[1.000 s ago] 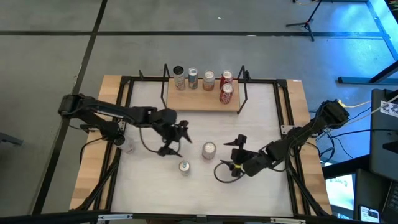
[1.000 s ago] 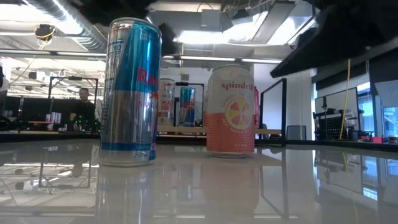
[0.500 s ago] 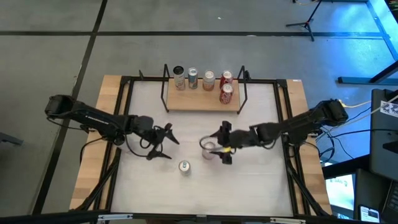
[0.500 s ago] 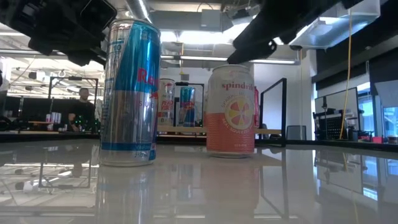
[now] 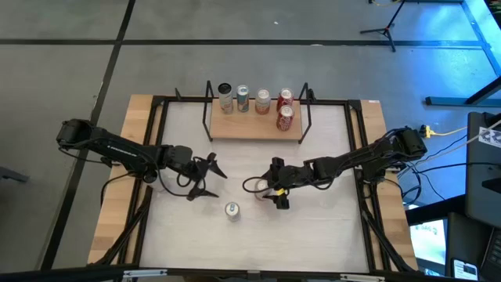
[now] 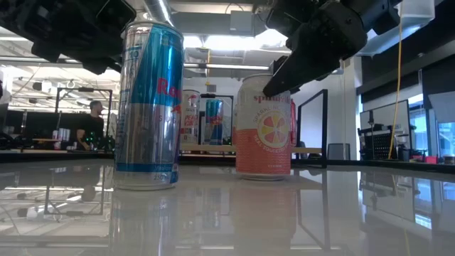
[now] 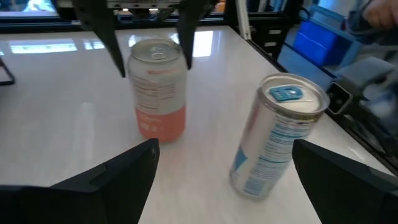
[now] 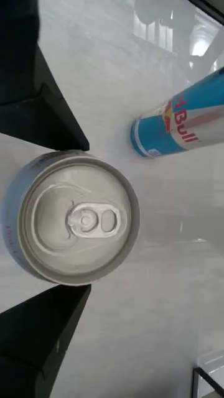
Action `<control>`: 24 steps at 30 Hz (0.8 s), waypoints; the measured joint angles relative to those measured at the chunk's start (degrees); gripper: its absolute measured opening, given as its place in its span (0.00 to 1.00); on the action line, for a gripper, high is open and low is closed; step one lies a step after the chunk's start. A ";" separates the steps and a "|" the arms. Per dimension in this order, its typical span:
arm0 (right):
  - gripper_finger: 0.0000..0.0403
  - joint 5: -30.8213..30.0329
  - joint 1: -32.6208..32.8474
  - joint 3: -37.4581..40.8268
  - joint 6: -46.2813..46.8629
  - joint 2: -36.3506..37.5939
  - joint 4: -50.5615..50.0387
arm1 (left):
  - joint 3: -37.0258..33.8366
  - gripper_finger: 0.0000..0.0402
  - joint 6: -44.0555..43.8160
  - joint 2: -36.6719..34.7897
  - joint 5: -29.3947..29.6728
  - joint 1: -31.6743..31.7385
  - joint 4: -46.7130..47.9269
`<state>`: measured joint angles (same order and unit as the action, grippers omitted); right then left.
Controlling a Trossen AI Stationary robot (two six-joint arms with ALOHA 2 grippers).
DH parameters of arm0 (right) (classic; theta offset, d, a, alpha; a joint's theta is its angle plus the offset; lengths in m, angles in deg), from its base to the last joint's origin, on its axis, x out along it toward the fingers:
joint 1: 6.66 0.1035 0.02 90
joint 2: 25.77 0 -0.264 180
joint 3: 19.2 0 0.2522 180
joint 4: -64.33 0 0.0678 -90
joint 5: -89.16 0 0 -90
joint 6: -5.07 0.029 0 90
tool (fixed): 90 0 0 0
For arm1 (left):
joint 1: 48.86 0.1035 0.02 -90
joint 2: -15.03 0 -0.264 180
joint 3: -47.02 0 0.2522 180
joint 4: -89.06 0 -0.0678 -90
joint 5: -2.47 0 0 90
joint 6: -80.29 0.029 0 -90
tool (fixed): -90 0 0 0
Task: Place canned beverage on shelf
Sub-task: Put the pink soda can align with the other pink soda can on the shelf
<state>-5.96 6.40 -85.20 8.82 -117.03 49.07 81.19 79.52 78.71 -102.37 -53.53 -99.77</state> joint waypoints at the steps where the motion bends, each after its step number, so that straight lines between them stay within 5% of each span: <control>1: 0.87 -0.26 0.00 0.00 -0.48 0.00 0.41 | 0.00 0.89 0.02 0.00 0.81 -0.01 0.06; 6: 0.81 -0.47 0.02 0.00 -1.27 -0.02 3.37 | 0.00 0.89 -0.26 0.02 2.16 -0.02 -0.08; 12: 0.56 -3.06 0.04 -0.20 -2.88 0.11 4.07 | 0.00 0.89 -0.51 0.04 2.20 -0.02 -1.03; 24: 0.56 -5.33 0.02 0.04 -6.03 1.51 3.39 | 0.00 0.89 -1.88 0.04 3.72 -0.05 -1.03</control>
<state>-11.29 6.42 -85.16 2.79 -115.53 52.46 81.19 77.64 78.75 -98.65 -53.58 -100.80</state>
